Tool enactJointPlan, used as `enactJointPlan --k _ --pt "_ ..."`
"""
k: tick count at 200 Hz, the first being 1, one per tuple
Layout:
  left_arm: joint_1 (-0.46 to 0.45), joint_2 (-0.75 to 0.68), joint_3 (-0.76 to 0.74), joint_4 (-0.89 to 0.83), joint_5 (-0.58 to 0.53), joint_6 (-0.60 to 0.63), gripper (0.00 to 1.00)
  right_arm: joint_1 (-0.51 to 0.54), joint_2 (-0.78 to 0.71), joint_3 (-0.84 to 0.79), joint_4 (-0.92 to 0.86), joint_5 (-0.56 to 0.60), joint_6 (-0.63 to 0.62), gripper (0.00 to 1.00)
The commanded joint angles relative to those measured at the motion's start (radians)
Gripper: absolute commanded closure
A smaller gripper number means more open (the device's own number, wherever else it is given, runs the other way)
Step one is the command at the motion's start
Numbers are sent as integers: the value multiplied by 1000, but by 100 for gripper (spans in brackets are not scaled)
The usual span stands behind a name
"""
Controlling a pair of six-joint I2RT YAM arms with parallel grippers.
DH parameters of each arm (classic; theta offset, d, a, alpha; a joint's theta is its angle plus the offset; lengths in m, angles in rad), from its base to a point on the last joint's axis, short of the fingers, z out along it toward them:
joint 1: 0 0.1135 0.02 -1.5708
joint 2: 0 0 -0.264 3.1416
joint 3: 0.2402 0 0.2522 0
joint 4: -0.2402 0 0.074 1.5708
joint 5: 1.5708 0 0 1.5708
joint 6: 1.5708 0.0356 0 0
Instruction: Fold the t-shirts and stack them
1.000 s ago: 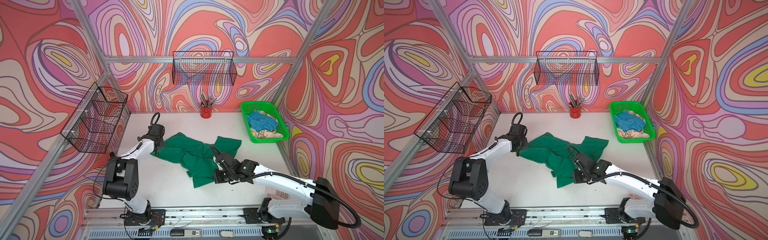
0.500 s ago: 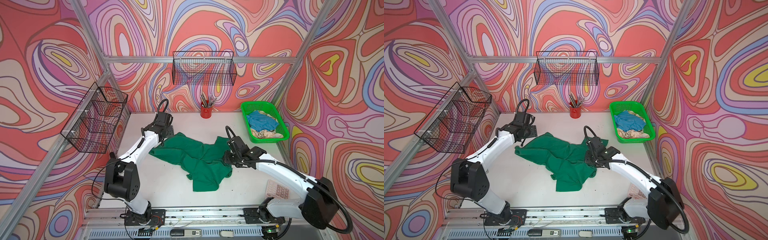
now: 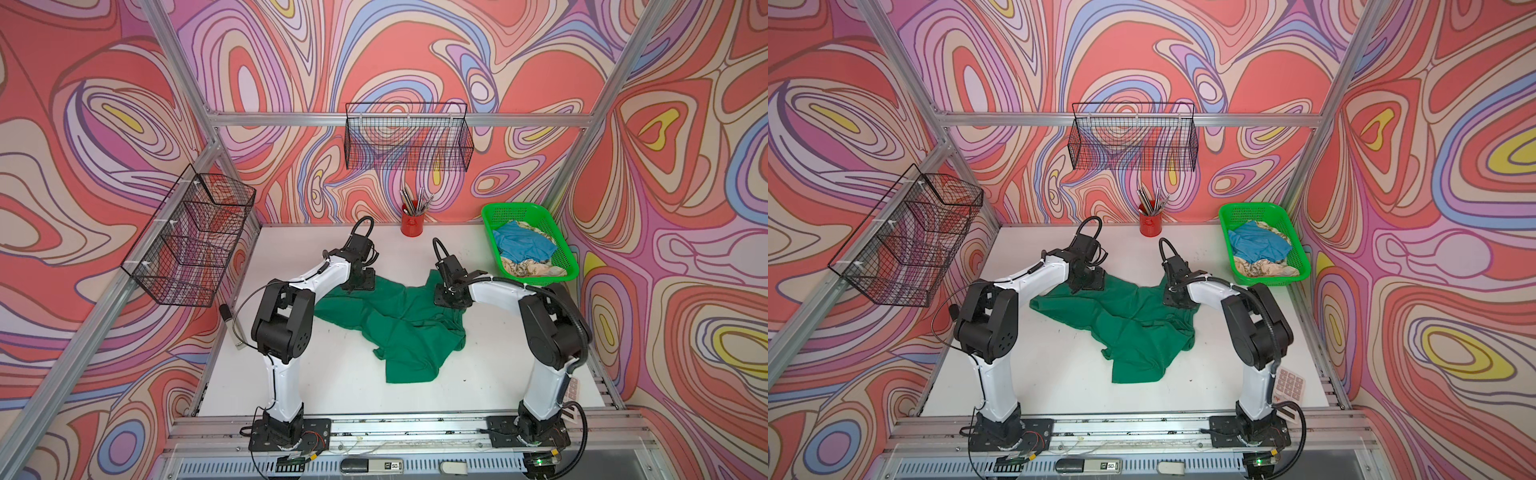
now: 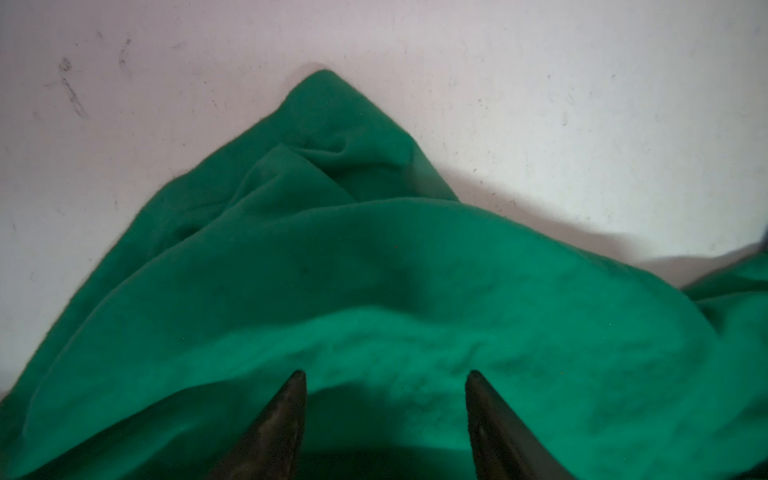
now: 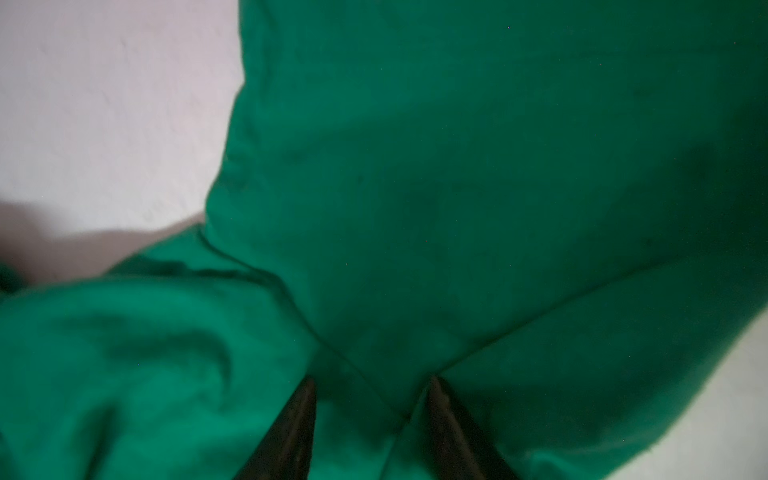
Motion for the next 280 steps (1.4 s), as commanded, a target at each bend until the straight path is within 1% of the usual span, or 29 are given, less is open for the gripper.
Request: enactJointPlan --k 1,14,27,35,48,57,76,104,119,123,126,136,148,160,178,184,185,195,211,221,224,225,229,235,245,248,268,280 --pt "4 38 10 -19 26 4 37 -14 135 100 30 -7 -52 53" --pt "2 47 7 -14 36 1 37 -27 204 191 46 -29 -93 53" --pt "3 54 13 -14 41 3 37 -35 253 279 63 -49 -134 50" --pt "2 59 18 -13 45 4 37 -39 275 345 40 -45 -153 49" --pt "3 72 34 -14 54 9 37 -40 270 426 -32 -45 -174 47" --pt "2 86 47 -16 56 11 37 -39 240 441 -61 -49 -171 47" --pt "3 136 90 -38 50 15 37 -28 116 370 -97 -66 -136 46" --pt "2 233 181 -81 38 2 37 14 -72 143 -104 -101 -69 46" --pt "3 286 246 -111 28 -8 38 60 -165 14 -99 -98 -27 46" --pt "4 299 261 -118 26 -11 39 67 -169 -7 -93 -98 -18 46" --pt "5 308 271 -121 26 -14 39 78 -206 -38 -85 -97 -7 46" --pt "8 334 299 -131 20 -22 40 97 -242 -111 -61 -94 21 46" --pt "11 357 324 -135 23 -35 40 108 -254 -158 -32 -79 42 46" --pt "13 367 338 -135 26 -44 41 111 -242 -168 -13 -48 47 46" --pt "13 368 337 -135 23 -49 41 114 -191 -127 -3 30 34 46" --pt "14 365 330 -133 18 -49 41 113 -183 -112 -6 36 31 46" --pt "14 364 328 -133 18 -49 41 114 -157 -104 -7 38 31 46" --pt "16 355 314 -129 14 -49 41 113 -112 -72 -9 37 22 47" --pt "25 336 279 -115 4 -51 42 113 -50 -44 1 10 17 52" --pt "33 325 254 -104 -4 -53 42 113 -31 -38 1 4 16 61" --pt "37 322 249 -102 -4 -53 42 114 -29 -38 -4 7 17 66" --pt "37 321 246 -101 -5 -53 42 113 -29 -38 -7 13 17 69" --pt "42 317 237 -99 -5 -55 42 113 -31 -39 -13 24 17 73" --pt "49 310 223 -94 -8 -57 43 111 -44 -44 -23 56 14 79" --pt "61 300 200 -86 -14 -58 43 105 -78 -56 -34 93 10 82" --pt "65 297 195 -83 -16 -58 43 97 -96 -64 -40 103 7 85" --pt "89 288 173 -75 -20 -51 44 40 -179 -96 -48 123 -19 96" --pt "96 292 177 -76 -18 -47 44 5 -217 -96 -52 131 -46 100"
